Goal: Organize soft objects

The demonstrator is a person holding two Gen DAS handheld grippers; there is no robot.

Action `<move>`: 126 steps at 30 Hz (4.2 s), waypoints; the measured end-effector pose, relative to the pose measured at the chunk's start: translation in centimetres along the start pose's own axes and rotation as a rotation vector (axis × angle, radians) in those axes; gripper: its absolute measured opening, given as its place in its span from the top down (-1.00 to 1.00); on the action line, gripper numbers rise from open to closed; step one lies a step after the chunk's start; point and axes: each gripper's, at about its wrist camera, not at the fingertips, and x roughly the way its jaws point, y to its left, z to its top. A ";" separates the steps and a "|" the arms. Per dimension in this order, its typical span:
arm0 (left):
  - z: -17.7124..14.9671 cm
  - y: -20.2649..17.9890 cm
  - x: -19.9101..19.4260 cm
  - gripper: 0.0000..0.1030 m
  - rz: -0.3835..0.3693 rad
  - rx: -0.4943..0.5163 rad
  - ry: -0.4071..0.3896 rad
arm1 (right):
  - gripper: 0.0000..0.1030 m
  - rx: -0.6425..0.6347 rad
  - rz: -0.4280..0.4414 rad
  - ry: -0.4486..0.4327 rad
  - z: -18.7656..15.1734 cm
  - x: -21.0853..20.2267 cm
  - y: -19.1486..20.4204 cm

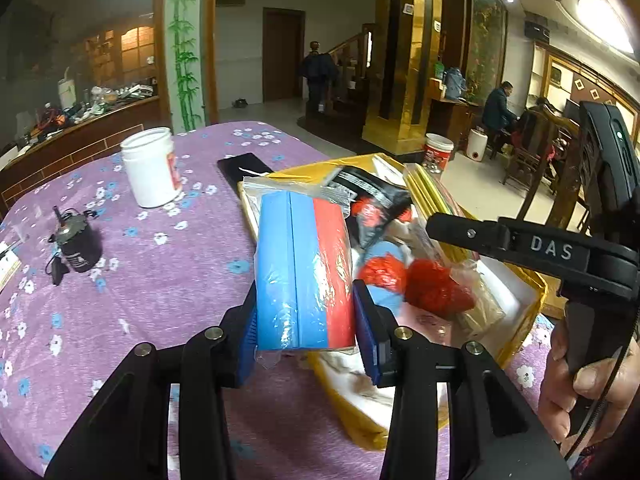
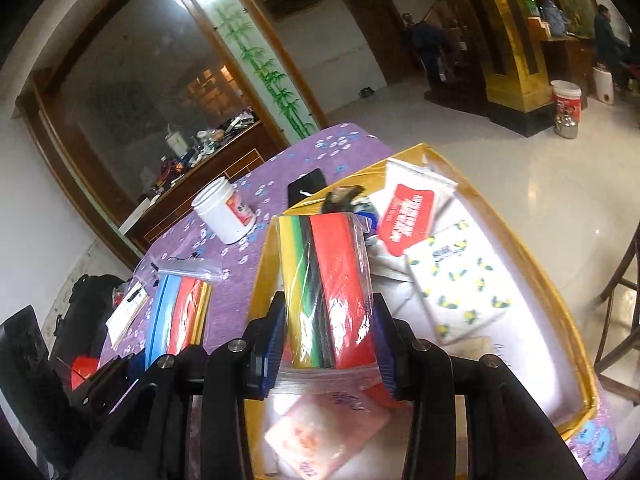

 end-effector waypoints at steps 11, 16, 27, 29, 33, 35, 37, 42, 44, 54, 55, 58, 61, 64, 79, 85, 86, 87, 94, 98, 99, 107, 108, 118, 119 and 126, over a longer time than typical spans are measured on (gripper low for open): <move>-0.2 -3.5 0.8 0.24 -0.040 0.050 0.023 | 0.20 0.036 -0.053 -0.004 0.1 -0.4 -3.4; -0.5 -4.4 1.7 0.23 -0.047 0.070 0.040 | 0.20 0.040 -0.066 0.008 -0.2 -0.1 -4.0; -1.3 -4.8 2.9 0.24 -0.029 0.098 0.053 | 0.20 0.014 -0.093 0.038 -1.1 1.4 -3.8; -1.4 -5.0 2.9 0.23 -0.025 0.102 0.050 | 0.20 0.001 -0.104 0.036 -1.2 1.6 -3.6; -1.5 -5.2 2.8 0.24 -0.013 0.122 0.041 | 0.20 -0.029 -0.129 0.028 -1.5 1.9 -3.1; -1.5 -5.4 2.7 0.24 -0.009 0.132 0.036 | 0.20 -0.041 -0.140 0.024 -1.7 1.9 -2.9; -1.6 -5.6 2.7 0.23 -0.008 0.138 0.033 | 0.20 -0.050 -0.146 0.020 -1.7 2.0 -2.8; -1.6 -5.6 2.6 0.24 -0.005 0.139 0.027 | 0.20 -0.063 -0.154 0.018 -1.9 1.9 -2.7; -1.6 -5.7 2.5 0.24 -0.002 0.142 0.023 | 0.20 -0.068 -0.158 0.016 -1.9 1.9 -2.6; -1.7 -6.0 2.2 0.23 0.012 0.169 0.002 | 0.20 -0.097 -0.174 0.014 -2.2 2.1 -2.1; -1.6 -6.0 2.2 0.23 0.012 0.169 0.001 | 0.20 -0.098 -0.175 0.015 -2.2 2.1 -2.1; -1.6 -6.0 2.2 0.23 0.014 0.171 0.000 | 0.20 -0.101 -0.176 0.014 -2.2 2.1 -2.1; -1.6 -6.1 2.1 0.23 0.016 0.172 -0.002 | 0.20 -0.105 -0.179 0.014 -2.2 2.1 -2.0; -1.6 -6.0 2.1 0.23 0.017 0.174 -0.004 | 0.20 -0.106 -0.179 0.014 -2.2 2.2 -1.9; -1.6 -6.3 1.9 0.23 0.024 0.184 -0.011 | 0.19 -0.110 -0.180 0.015 -2.2 2.2 -1.8; -1.6 -6.4 1.8 0.23 0.024 0.185 -0.013 | 0.18 -0.110 -0.180 0.014 -2.2 2.2 -1.8; -1.6 -6.4 1.8 0.23 0.024 0.185 -0.014 | 0.17 -0.110 -0.180 0.014 -2.3 2.2 -1.8; -1.6 -6.4 1.8 0.23 0.025 0.185 -0.014 | 0.16 -0.110 -0.180 0.014 -2.3 2.2 -1.8; -1.7 -6.4 1.6 0.23 0.026 0.186 -0.017 | 0.14 -0.107 -0.180 0.012 -2.3 2.2 -1.7; -1.6 -6.4 1.6 0.23 0.027 0.185 -0.016 | 0.14 -0.107 -0.178 0.013 -2.3 2.2 -1.7; -1.6 -6.4 1.7 0.22 0.026 0.186 -0.016 | 0.13 -0.107 -0.178 0.014 -2.3 2.1 -1.7; -1.6 -6.3 0.7 -0.42 0.026 0.187 -0.046 | -0.26 -0.121 -0.174 -0.011 -2.2 0.9 -1.2; -1.6 -6.2 0.4 -0.45 0.026 0.187 -0.054 | -0.29 -0.123 -0.173 -0.016 -2.1 0.6 -1.1; -3.1 -5.0 -3.2 -0.59 0.022 0.163 -0.085 | -0.51 -0.127 -0.202 -0.103 -2.7 -4.0 -1.6; -3.6 -4.8 -3.9 -0.59 0.027 0.169 -0.097 | -0.53 -0.124 -0.209 -0.121 -3.2 -4.7 -1.7; -5.7 -3.0 -5.5 -0.62 0.025 0.152 -0.092 | -0.78 -0.141 -0.230 -0.228 -6.6 -6.8 0.0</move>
